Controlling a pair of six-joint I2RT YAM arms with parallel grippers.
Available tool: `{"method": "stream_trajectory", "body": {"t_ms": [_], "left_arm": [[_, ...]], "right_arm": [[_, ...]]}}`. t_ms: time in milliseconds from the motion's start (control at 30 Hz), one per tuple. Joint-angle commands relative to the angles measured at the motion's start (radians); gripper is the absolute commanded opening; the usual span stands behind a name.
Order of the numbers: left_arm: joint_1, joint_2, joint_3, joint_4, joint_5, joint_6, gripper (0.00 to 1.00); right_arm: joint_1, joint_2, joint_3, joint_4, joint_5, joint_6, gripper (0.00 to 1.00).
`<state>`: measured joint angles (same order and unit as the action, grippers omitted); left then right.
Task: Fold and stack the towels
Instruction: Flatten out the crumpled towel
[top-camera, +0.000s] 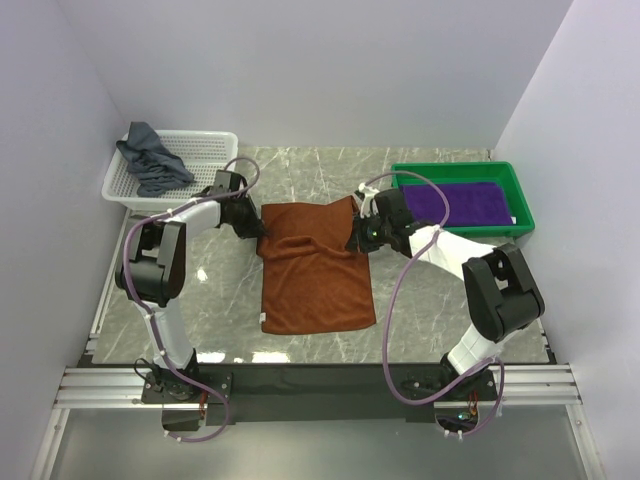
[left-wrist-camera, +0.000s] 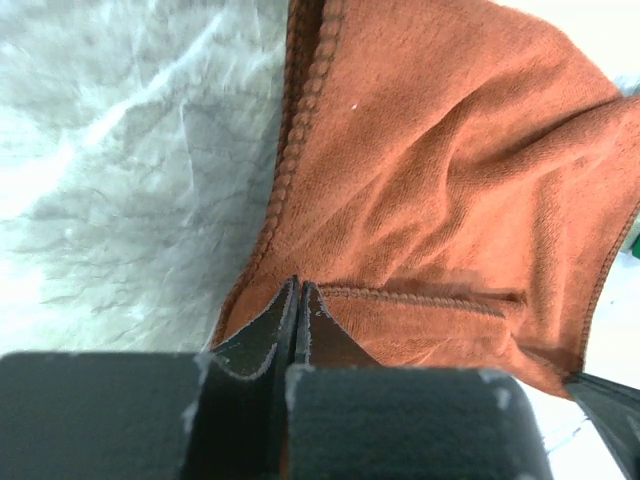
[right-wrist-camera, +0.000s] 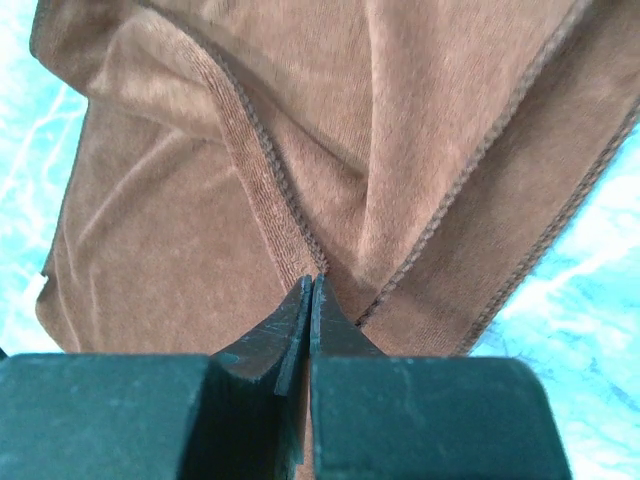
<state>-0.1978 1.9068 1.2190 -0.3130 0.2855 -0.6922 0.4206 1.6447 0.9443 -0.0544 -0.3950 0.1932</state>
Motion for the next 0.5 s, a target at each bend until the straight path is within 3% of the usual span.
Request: {"method": "stream_trajectory", "body": {"t_ms": [0, 267, 467], "left_arm": [[0.000, -0.072, 0.091, -0.052, -0.046, 0.059, 0.01], [0.014, -0.104, 0.360, -0.061, -0.141, 0.217, 0.01], [0.040, -0.074, 0.479, 0.086, -0.106, 0.275, 0.01]], "right_arm": [[-0.017, -0.026, 0.101, -0.016, 0.041, -0.021, 0.00], [-0.092, 0.015, 0.398, -0.114, 0.160, -0.141, 0.00], [-0.137, 0.136, 0.674, -0.119, 0.214, -0.262, 0.00]]}}
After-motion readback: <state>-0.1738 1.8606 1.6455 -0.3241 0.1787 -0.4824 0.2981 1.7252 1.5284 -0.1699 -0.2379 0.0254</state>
